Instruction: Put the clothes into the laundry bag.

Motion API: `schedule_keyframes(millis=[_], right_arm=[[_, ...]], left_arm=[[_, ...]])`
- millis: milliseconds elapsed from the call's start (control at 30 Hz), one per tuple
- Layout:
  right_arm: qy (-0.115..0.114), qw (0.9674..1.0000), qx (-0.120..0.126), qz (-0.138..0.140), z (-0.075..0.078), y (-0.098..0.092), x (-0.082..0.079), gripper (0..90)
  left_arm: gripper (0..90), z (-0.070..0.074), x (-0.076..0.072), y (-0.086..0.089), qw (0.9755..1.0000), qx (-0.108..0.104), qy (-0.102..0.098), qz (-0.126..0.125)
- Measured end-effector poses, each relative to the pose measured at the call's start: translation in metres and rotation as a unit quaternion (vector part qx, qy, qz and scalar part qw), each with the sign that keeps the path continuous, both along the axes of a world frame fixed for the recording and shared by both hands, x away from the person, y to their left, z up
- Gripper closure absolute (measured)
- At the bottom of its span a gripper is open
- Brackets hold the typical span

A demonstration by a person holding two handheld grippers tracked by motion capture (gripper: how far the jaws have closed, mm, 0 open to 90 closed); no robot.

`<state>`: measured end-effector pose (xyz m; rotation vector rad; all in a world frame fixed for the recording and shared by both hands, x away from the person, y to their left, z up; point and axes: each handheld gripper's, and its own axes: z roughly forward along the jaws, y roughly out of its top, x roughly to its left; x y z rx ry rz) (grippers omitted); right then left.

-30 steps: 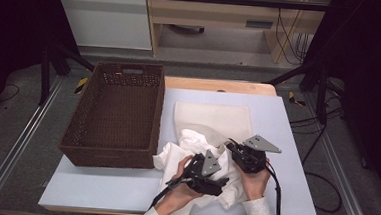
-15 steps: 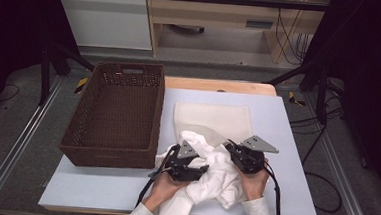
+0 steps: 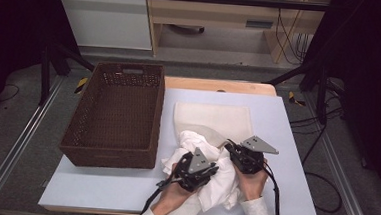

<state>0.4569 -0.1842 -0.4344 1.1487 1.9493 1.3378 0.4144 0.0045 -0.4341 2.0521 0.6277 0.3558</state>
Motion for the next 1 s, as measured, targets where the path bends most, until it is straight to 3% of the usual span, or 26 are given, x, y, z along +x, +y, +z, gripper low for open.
schedule_keyframes(millis=[100, 200, 233, 300, 400, 433, 467, 500, 533, 567, 600, 633, 700, 733, 767, 800, 867, 967, 1000], right_arm=[[-0.010, 0.9999, 0.004, 0.007, 0.003, 0.000, -0.002, 85.8], [-0.009, 0.9999, 0.000, 0.010, 0.003, 0.002, -0.003, 85.8], [-0.007, 0.9999, -0.002, 0.013, 0.001, 0.003, -0.002, 85.8], [-0.006, 0.9999, 0.000, 0.012, 0.000, 0.003, -0.002, 85.7], [-0.006, 0.9999, 0.001, 0.011, 0.000, 0.001, -0.002, 85.7], [-0.004, 0.9999, 0.000, 0.010, 0.000, 0.000, -0.003, 85.7], [-0.004, 0.9999, 0.000, 0.010, 0.000, 0.000, -0.003, 85.7], [-0.005, 0.9999, -0.001, 0.010, -0.001, 0.000, -0.002, 85.7], [-0.005, 0.9999, -0.001, 0.010, -0.001, 0.000, -0.002, 85.7], [-0.005, 0.9999, -0.001, 0.009, -0.001, 0.000, -0.002, 85.6], [-0.005, 0.9999, -0.001, 0.009, -0.001, 0.000, -0.002, 85.6], [-0.005, 0.9999, -0.001, 0.010, -0.001, 0.000, -0.002, 85.6], [-0.004, 0.9999, -0.002, 0.010, -0.001, 0.000, -0.002, 85.6], [-0.004, 0.9999, -0.002, 0.010, -0.001, 0.000, -0.002, 85.6], [-0.002, 0.9999, -0.003, 0.011, -0.001, 0.000, -0.002, 85.6], [-0.002, 0.9999, -0.003, 0.011, -0.001, 0.000, -0.002, 85.6], [0.000, 0.9999, -0.006, 0.011, -0.002, 0.001, -0.001, 85.7], [0.000, 0.9999, -0.008, 0.010, -0.002, 0.001, -0.001, 85.7], [-0.001, 0.9999, -0.008, 0.009, -0.002, 0.001, -0.001, 85.7]], left_arm=[[79.2, -0.012, 0.006, -0.022, 0.9986, 0.047, -0.022, 0.008], [76.7, -0.013, 0.013, -0.023, 0.9986, 0.045, -0.023, 0.013], [74.7, -0.012, 0.016, -0.019, 0.9990, 0.040, -0.014, 0.015], [63.0, -0.008, 0.015, -0.012, 0.9989, 0.040, -0.013, 0.022], [35.5, -0.001, 0.012, -0.003, 0.9987, 0.041, -0.017, 0.027], [29.4, 0.009, 0.011, 0.010, 0.9979, 0.035, -0.039, 0.036], [26.0, 0.009, 0.011, 0.010, 0.9979, 0.035, -0.039, 0.036], [23.8, 0.018, 0.013, 0.024, 0.9963, 0.029, -0.060, 0.054], [21.8, 0.018, 0.013, 0.024, 0.9963, 0.029, -0.060, 0.054], [19.7, 0.021, 0.024, 0.037, 0.9958, 0.032, -0.049, 0.070], [18.5, 0.021, 0.024, 0.037, 0.9958, 0.032, -0.049, 0.070], [18.2, 0.014, 0.039, 0.044, 0.9947, 0.050, -0.024, 0.087], [16.2, 0.001, 0.055, 0.046, 0.9937, 0.066, 0.020, 0.088], [16.3, 0.001, 0.055, 0.046, 0.9937, 0.066, 0.020, 0.088], [18.9, -0.011, 0.064, 0.048, 0.9941, 0.043, 0.064, 0.077], [25.0, -0.011, 0.064, 0.048, 0.9941, 0.043, 0.064, 0.077], [46.9, -0.016, 0.067, 0.051, 0.9945, 0.012, 0.081, 0.066], [74.7, -0.013, 0.063, 0.051, 0.9952, 0.018, 0.071, 0.065], [74.7, -0.012, 0.060, 0.050, 0.9955, 0.021, 0.064, 0.066]])
